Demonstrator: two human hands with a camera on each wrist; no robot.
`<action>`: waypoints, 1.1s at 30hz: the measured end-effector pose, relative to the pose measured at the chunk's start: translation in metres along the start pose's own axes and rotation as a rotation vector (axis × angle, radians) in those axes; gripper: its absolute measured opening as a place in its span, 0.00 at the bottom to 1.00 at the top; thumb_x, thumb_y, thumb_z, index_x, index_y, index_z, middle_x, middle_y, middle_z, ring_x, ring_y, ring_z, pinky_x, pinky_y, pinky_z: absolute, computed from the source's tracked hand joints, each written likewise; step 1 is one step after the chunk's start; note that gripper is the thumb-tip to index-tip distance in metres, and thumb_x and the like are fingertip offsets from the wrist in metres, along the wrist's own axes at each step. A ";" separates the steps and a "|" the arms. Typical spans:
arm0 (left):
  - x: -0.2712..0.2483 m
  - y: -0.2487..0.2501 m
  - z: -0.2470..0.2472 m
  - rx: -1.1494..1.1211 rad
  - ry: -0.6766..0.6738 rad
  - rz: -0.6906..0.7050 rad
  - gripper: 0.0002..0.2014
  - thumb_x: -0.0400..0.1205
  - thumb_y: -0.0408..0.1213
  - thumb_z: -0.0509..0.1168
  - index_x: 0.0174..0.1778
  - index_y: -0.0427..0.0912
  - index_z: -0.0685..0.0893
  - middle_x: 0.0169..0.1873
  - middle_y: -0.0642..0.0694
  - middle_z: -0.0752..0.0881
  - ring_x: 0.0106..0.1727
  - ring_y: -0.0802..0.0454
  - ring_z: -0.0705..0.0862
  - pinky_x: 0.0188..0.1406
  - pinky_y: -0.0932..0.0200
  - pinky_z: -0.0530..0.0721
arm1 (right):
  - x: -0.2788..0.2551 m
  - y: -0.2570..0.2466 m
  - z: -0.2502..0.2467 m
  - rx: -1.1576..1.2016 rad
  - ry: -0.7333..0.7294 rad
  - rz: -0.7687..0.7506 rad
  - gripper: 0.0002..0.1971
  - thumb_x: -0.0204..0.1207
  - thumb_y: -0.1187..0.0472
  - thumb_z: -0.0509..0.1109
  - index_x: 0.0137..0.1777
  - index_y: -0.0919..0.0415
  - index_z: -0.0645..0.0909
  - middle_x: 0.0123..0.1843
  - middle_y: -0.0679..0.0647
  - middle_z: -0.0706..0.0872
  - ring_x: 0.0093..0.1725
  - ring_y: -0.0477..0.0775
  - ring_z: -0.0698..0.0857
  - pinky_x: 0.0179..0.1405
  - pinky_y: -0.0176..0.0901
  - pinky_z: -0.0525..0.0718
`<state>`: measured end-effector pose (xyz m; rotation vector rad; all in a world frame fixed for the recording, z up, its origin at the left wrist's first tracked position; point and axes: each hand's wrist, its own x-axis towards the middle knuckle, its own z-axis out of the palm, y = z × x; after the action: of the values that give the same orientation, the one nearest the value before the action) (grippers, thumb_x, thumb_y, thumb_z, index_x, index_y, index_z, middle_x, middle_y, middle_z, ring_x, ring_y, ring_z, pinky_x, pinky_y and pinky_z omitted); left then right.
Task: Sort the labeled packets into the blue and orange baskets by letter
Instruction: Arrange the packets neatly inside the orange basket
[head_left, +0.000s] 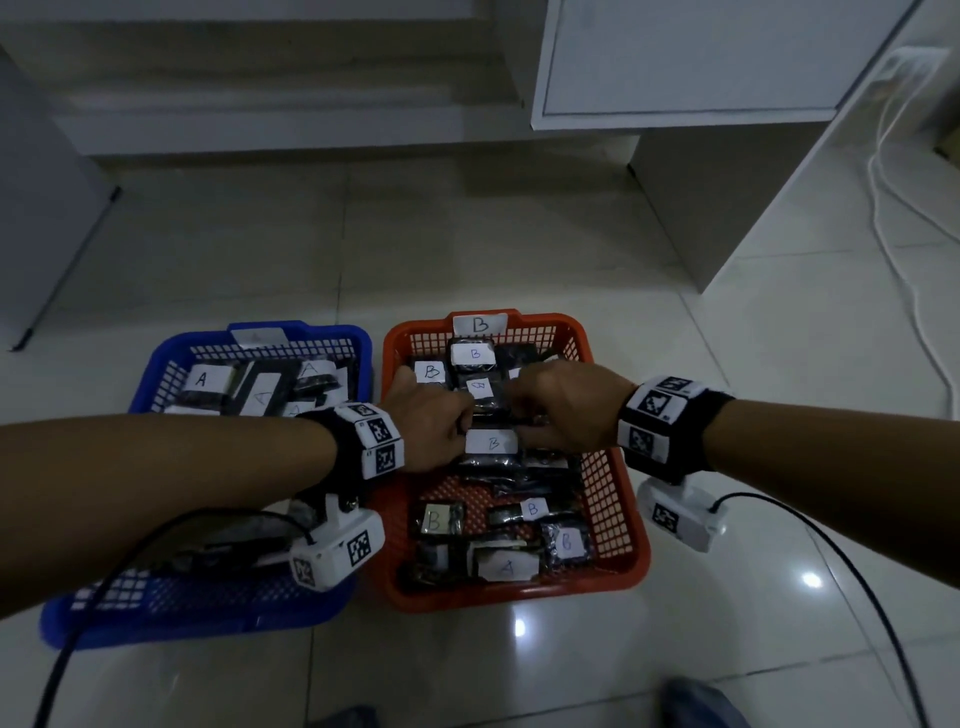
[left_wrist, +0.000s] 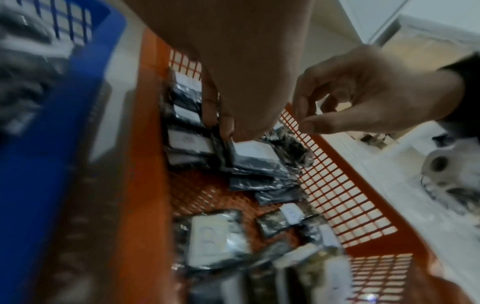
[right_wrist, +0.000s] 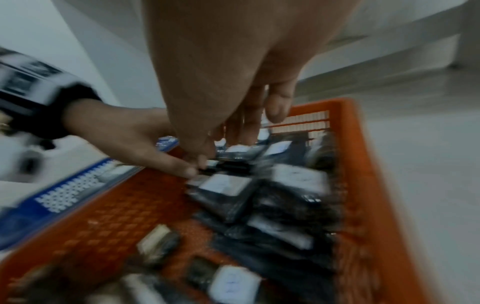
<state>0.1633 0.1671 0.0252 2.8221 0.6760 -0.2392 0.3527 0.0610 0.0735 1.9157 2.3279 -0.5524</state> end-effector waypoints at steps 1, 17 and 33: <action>-0.003 -0.003 -0.002 0.011 -0.013 0.031 0.05 0.80 0.46 0.64 0.49 0.53 0.81 0.44 0.57 0.86 0.51 0.54 0.82 0.54 0.51 0.58 | 0.002 -0.010 -0.001 0.039 -0.012 -0.040 0.07 0.78 0.52 0.71 0.50 0.54 0.83 0.46 0.48 0.86 0.41 0.49 0.84 0.44 0.49 0.89; -0.043 -0.060 -0.017 -0.330 0.188 -0.071 0.03 0.78 0.36 0.65 0.45 0.48 0.83 0.35 0.55 0.84 0.37 0.61 0.82 0.37 0.62 0.80 | 0.052 -0.101 0.062 -0.202 -0.265 -0.237 0.18 0.79 0.50 0.71 0.61 0.62 0.83 0.56 0.62 0.86 0.52 0.65 0.88 0.45 0.54 0.89; -0.052 -0.059 -0.009 -0.314 0.130 0.021 0.03 0.79 0.36 0.66 0.45 0.49 0.82 0.37 0.55 0.84 0.39 0.59 0.82 0.42 0.56 0.86 | 0.055 -0.096 0.061 -0.108 -0.125 -0.058 0.17 0.77 0.46 0.71 0.58 0.58 0.85 0.52 0.60 0.87 0.48 0.64 0.89 0.44 0.53 0.88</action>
<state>0.0911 0.1983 0.0339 2.5565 0.6463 0.0518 0.2385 0.0782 0.0225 1.7216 2.2910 -0.5240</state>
